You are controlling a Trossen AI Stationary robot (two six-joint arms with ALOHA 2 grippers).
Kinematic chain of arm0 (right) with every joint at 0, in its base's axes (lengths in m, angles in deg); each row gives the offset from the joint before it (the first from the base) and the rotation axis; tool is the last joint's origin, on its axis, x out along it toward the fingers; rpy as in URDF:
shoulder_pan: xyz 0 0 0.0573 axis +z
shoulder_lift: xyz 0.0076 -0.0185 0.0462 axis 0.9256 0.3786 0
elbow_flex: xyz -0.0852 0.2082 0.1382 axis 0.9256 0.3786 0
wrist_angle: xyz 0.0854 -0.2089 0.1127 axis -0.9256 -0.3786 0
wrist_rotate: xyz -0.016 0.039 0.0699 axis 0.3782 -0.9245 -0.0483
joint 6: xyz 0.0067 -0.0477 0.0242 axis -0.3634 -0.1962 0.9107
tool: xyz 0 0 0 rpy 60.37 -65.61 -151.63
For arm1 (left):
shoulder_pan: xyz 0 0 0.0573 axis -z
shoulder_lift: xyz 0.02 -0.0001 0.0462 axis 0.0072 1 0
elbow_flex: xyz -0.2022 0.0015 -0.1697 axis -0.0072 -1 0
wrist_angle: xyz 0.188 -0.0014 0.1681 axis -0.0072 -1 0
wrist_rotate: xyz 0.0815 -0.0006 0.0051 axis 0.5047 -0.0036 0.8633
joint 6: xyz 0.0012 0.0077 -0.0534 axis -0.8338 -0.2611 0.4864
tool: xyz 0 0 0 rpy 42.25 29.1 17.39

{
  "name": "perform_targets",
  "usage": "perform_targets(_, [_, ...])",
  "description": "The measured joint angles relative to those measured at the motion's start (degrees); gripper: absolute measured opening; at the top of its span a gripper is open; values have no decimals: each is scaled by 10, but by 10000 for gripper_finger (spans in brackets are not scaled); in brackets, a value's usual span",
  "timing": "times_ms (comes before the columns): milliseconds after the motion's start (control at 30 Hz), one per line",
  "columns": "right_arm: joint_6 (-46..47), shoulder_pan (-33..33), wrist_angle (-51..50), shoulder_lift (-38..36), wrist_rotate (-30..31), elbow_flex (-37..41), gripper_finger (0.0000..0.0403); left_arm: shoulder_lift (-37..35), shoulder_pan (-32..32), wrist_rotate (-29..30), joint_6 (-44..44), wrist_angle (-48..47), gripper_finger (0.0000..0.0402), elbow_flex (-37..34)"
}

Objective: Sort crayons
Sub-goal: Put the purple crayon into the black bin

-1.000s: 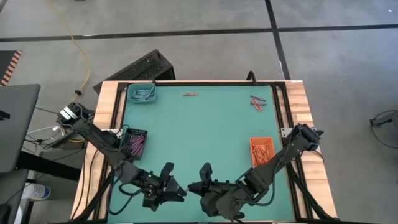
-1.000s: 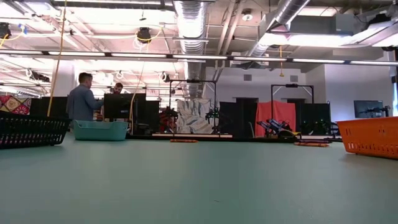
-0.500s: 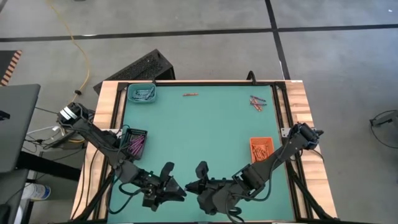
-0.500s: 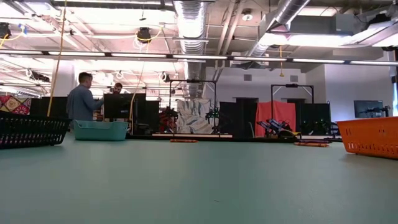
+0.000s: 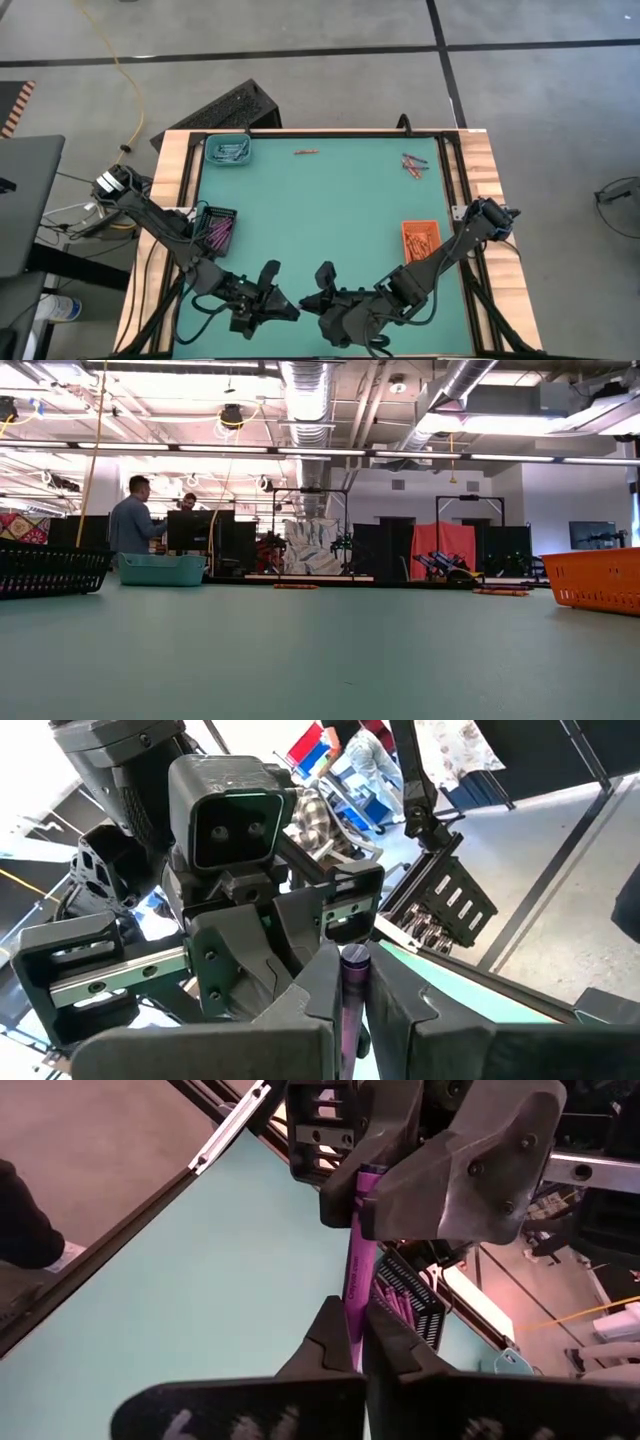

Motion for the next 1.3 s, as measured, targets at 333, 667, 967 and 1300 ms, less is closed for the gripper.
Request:
perform_targets(333, [106, -14, -115, 0, 6, 0, 84, -15, 0, 120, 29, -116, 5, -1])
perform_targets(667, [316, -27, -349, 14, 6, 1, 132, -159, -54, 308, 443, -585, 5, -1])
perform_targets(967, [346, -29, -408, 66, 19, 1, 132, -258, -142, 226, 851, -983, 5, -13])
perform_targets(1300, [365, -42, -403, 71, 48, 32, 132, -270, -231, 64, 952, -1011, 13, -101])
